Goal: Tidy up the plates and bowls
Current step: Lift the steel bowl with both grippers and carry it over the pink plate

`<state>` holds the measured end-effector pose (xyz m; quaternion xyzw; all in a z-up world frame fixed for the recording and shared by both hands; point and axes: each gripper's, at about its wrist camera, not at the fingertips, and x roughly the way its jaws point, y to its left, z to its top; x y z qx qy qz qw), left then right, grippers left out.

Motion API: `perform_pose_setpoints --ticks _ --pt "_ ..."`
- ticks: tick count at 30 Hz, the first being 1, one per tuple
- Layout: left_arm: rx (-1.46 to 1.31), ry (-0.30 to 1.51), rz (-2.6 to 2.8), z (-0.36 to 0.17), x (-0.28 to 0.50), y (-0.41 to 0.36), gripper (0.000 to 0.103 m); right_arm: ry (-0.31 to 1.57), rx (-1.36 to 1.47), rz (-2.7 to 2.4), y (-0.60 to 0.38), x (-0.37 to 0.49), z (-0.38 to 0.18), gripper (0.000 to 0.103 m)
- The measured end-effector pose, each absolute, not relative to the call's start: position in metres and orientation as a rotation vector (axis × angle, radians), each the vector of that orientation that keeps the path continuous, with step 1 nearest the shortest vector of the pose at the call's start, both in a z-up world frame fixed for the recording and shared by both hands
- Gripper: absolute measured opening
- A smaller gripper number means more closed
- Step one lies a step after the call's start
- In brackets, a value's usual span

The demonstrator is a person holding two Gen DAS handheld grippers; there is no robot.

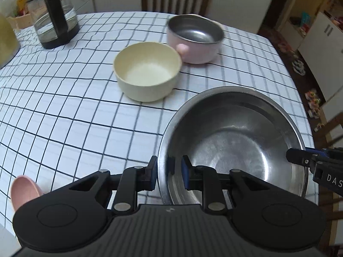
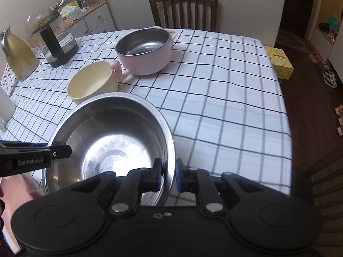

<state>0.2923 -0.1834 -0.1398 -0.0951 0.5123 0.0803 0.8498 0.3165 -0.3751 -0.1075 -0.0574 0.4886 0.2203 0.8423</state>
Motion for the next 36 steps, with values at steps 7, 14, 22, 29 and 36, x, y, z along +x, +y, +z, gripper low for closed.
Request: perform_pose_setpoints --ticks 7,14,22,29,36 --pt "-0.183 1.083 0.091 -0.125 0.264 -0.21 0.022 1.052 -0.082 0.441 -0.409 0.284 -0.091 0.013" --pt "-0.159 1.117 0.023 -0.125 0.226 -0.242 0.022 1.08 -0.05 0.404 -0.443 0.246 -0.085 0.012" --pt "-0.107 1.179 -0.057 -0.142 0.19 -0.257 0.022 1.141 -0.006 0.341 -0.465 0.202 -0.101 0.012" --pt "-0.088 1.232 -0.078 -0.161 0.171 -0.25 0.022 1.202 0.002 0.303 -0.46 0.179 -0.12 0.013" --pt "-0.078 1.248 -0.085 -0.172 0.162 -0.245 0.022 1.23 0.004 0.289 -0.452 0.17 -0.13 0.013"
